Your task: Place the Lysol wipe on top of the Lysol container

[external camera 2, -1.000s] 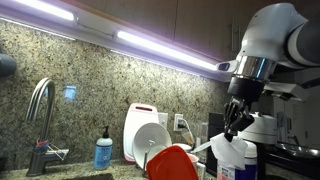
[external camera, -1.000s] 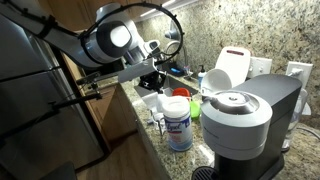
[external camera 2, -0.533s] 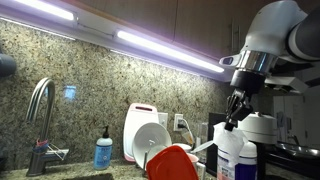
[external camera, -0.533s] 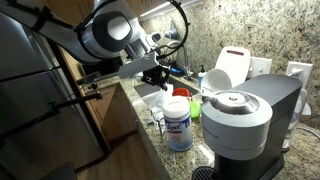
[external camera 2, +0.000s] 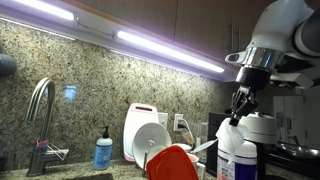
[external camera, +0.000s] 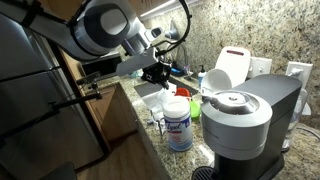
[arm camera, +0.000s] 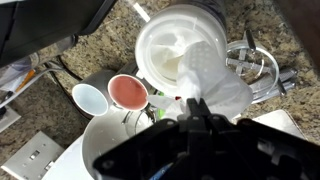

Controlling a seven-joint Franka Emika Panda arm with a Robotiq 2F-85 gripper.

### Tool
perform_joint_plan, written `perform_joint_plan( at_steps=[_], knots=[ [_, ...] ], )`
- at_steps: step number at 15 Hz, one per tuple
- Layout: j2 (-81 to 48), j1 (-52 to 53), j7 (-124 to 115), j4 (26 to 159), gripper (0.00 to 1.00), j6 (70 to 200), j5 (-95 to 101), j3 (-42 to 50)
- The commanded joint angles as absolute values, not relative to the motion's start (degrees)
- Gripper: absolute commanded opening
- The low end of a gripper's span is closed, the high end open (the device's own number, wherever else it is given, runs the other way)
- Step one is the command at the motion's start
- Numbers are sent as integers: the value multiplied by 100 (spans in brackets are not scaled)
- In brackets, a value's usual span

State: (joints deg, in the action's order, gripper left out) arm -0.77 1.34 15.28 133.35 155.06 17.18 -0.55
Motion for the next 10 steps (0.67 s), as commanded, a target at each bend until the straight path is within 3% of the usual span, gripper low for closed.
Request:
perform_joint_plan(
  at_steps=[1,10],
  knots=[
    [-73,120,1546,13330,0,15492,1702,-72],
    [-557,194,902,12682,0,15009,2450,10]
  ],
)
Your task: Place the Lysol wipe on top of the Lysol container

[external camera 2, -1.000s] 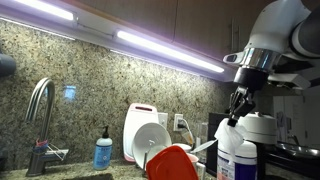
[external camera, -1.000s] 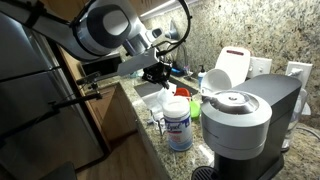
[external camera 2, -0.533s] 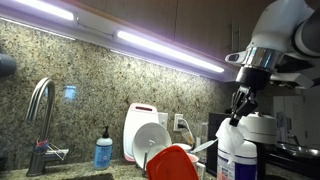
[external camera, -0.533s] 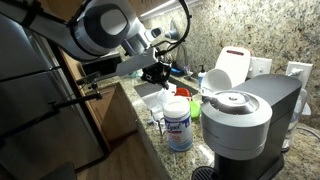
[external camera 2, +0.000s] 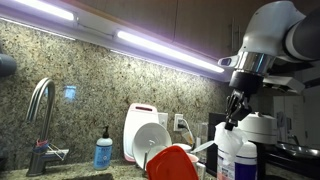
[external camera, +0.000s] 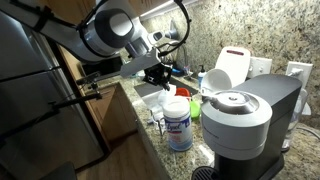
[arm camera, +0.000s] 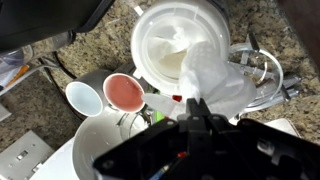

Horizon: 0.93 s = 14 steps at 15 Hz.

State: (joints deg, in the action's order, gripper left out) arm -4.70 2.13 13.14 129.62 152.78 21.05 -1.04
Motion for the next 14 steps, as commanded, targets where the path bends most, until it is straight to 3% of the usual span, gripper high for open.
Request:
perform_joint_plan(
  at_steps=[1,14],
  knots=[
    [-557,191,683,12642,0,14955,2658,81],
    [-691,210,68,12622,0,14220,3020,95]
  ],
)
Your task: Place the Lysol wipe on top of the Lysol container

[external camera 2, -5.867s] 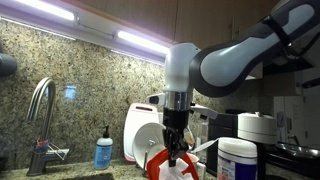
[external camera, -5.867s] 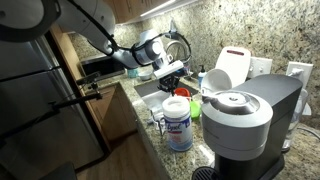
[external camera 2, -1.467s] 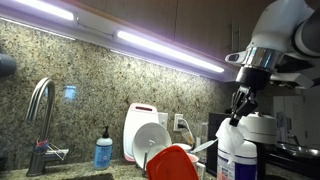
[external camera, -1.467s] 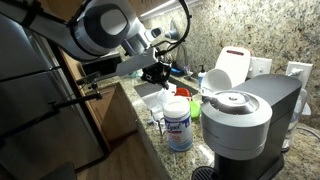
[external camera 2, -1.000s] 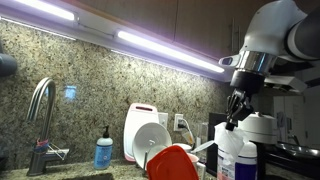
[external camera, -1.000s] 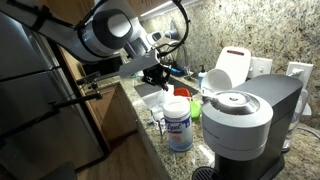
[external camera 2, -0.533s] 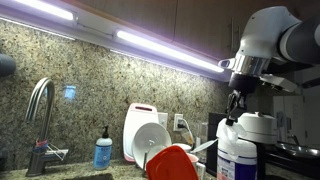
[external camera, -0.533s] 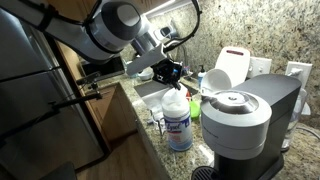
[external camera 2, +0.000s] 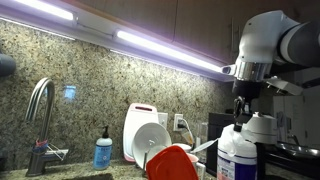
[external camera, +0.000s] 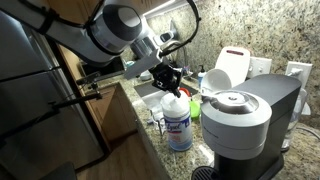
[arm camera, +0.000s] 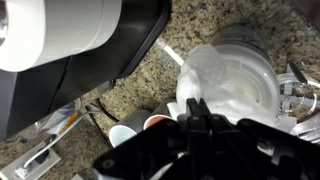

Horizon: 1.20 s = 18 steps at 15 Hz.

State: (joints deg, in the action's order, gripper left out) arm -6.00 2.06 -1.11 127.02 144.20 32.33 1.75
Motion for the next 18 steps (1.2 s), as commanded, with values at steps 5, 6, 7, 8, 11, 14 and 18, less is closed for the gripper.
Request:
perform_joint_plan(
  at_steps=[5,6,7,8,11,14,18],
  knots=[
    [-1031,174,400,12504,0,14380,2526,16],
    [-1107,168,472,12463,0,14368,2437,17],
    [-1179,141,623,12447,0,14440,2266,3],
    [-1264,155,602,12380,0,14398,2267,33],
    [-1472,180,610,12210,0,14438,2300,78],
    [-1753,197,593,12041,0,14405,2326,109],
    [-1869,218,577,11882,0,14362,2345,135]
  ],
)
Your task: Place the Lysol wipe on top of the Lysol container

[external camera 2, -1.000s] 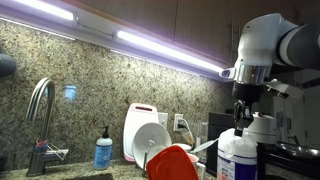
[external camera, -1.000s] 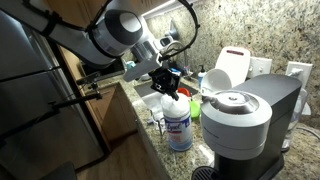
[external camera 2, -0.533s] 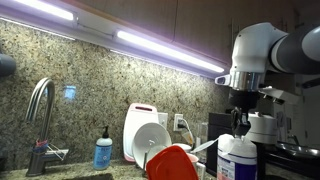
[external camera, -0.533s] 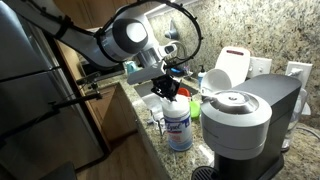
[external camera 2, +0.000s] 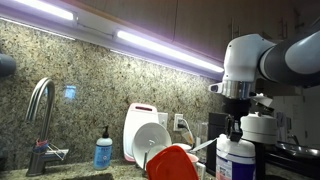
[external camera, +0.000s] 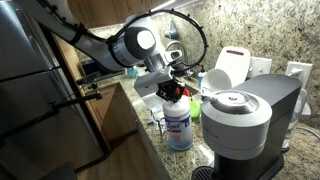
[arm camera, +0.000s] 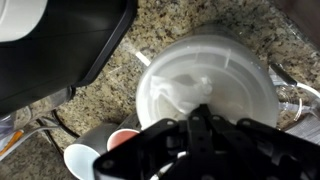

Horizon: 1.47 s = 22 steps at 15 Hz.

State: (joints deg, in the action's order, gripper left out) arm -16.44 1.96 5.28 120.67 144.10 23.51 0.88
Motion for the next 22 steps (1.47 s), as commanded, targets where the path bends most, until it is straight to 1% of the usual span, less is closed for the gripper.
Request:
perform_joint_plan(
  at_steps=[1,6,7,8,10,11,13,14,17,22],
  knots=[
    [-1865,214,574,11881,0,14389,2339,137],
    [-1780,202,552,11860,0,14346,2339,178],
    [-1778,192,558,11838,23,14277,2291,177],
    [-1776,195,538,11834,27,14264,2308,195],
    [-1767,177,555,11824,40,14248,2279,210],
    [-1762,186,503,11819,49,14248,2311,241],
    [-1752,196,502,11805,61,14218,2330,259],
    [-1743,190,505,11812,69,14239,2311,257],
    [-1704,234,440,11808,72,14213,2402,283],
    [-1515,260,361,11873,72,14239,2556,343]
  ],
)
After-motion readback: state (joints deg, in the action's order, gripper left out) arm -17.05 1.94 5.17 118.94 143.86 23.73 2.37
